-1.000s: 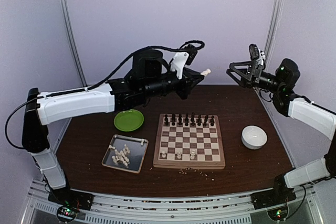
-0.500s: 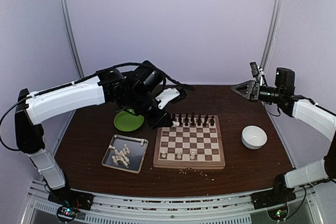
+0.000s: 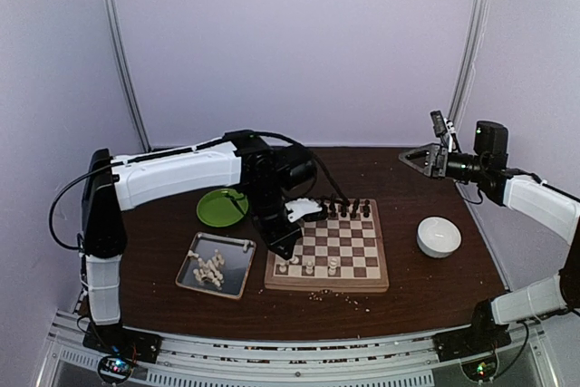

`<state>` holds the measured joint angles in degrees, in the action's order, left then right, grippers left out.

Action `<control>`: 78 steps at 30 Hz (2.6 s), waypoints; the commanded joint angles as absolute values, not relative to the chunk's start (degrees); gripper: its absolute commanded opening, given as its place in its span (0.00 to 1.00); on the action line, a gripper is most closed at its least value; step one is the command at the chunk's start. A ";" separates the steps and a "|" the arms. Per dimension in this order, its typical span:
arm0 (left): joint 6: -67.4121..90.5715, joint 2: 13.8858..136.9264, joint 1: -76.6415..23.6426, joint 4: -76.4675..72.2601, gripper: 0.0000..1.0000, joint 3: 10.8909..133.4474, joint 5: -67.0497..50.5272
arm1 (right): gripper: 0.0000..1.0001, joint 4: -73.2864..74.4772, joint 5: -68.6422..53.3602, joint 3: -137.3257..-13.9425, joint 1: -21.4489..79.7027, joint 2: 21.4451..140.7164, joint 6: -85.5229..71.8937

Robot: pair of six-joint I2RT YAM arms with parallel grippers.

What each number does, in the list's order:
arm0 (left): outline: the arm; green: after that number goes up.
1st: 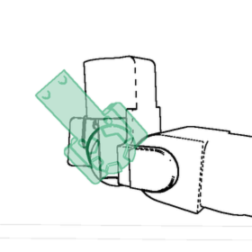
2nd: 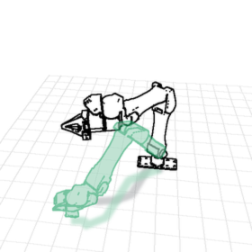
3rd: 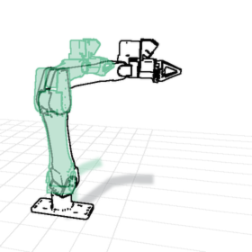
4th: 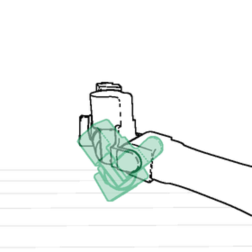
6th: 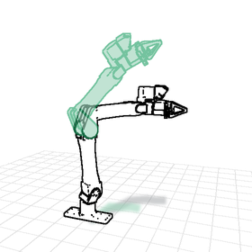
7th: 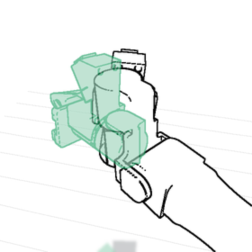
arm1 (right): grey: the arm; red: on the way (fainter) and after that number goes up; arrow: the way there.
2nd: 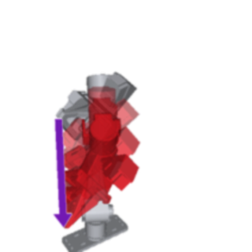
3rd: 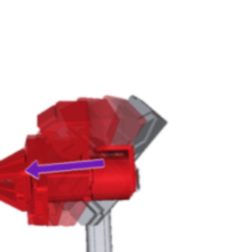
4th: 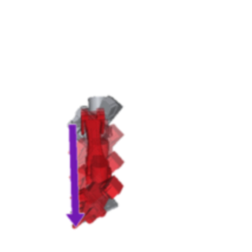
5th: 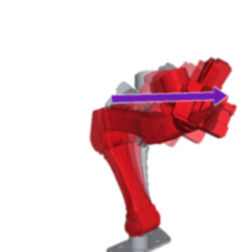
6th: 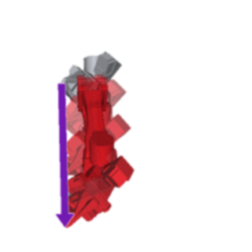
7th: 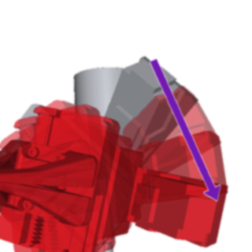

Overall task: Set up the chess pieces on the board
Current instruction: Place the knight at b1.

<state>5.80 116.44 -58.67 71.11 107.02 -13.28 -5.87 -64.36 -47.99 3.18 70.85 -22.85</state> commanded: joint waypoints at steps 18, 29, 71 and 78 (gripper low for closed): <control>8.20 126.74 -59.41 75.70 0.06 116.38 -11.08 | 0.75 -7.92 -67.30 -46.86 2.65 71.90 -21.70; 8.29 129.84 -59.42 76.36 0.07 117.96 -9.38 | 0.75 -7.91 -68.15 -46.99 2.55 72.90 -21.80; 2.82 126.66 -61.21 75.27 0.36 117.40 -5.57 | 0.75 -7.87 -69.90 -47.34 2.33 74.84 -22.36; -4.35 117.23 -61.95 59.46 0.42 103.43 -2.81 | 0.75 -7.86 -70.10 -47.37 2.37 74.95 -22.33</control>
